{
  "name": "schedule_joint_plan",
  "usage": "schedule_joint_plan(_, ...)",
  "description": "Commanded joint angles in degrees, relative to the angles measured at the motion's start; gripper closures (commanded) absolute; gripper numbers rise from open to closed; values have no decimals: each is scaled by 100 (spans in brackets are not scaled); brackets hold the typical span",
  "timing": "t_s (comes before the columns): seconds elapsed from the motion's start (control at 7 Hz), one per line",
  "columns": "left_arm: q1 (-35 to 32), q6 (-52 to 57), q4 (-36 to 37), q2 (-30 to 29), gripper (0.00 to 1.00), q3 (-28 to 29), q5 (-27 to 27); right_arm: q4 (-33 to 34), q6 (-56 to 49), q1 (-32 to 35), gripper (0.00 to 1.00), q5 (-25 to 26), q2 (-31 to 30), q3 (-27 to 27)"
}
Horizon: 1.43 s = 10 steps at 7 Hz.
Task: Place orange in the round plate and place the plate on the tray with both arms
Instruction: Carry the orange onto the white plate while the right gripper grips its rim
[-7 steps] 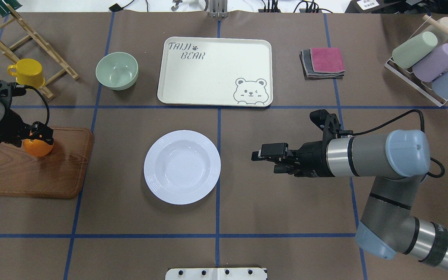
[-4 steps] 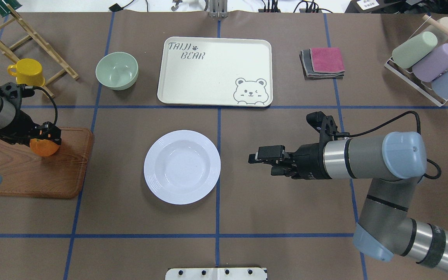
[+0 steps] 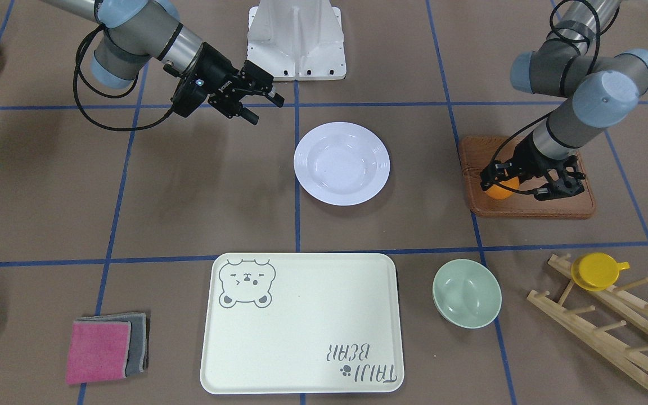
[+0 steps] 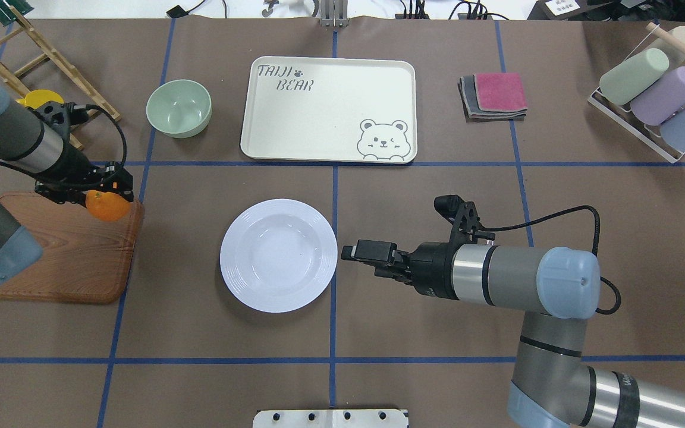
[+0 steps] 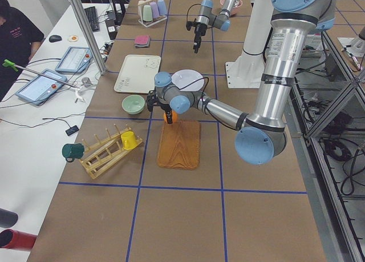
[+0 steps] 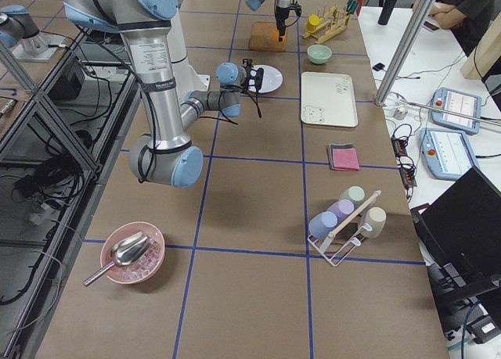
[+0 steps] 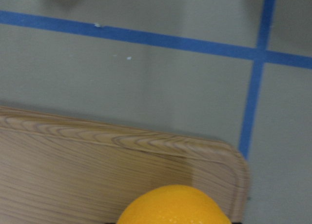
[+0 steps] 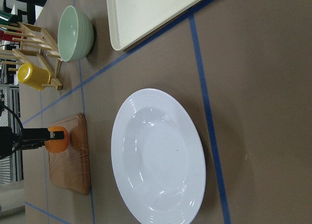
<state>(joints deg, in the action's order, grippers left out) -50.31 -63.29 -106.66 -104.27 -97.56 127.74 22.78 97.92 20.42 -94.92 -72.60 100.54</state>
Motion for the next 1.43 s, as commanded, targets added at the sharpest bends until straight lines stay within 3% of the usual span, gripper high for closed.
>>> schedule_joint_plan(0.0, 440, -883, 347, -759, 22, -62, -125, -432, -167, -56, 0, 211, 175, -577)
schedule_joint_plan(0.43, 1240, -1781, 365, -1366, 22, -18, -660, -388, -273, 41, 0, 263, 859, -1587)
schedule_joint_plan(0.86, 1743, -2205, 365, -1693, 21, 122, -1030, -388, -247, -11, 0, 255, 1019, -1889)
schedule_joint_plan(1.0, 1753, -2206, 356, -1693, 17, 123, -1032, -406, -230, -21, 0, 246, 1037, -1889)
schedule_joint_plan(1.14, 1753, -2188, 356, -1685, 6, 123, -1040, -414, -204, -29, 1, 246, 1081, -1889)
schedule_joint_plan(1.29, 1744, -2162, 347, -1676, 3, 123, -1040, -415, -195, -38, 1, 254, 1098, -1889)
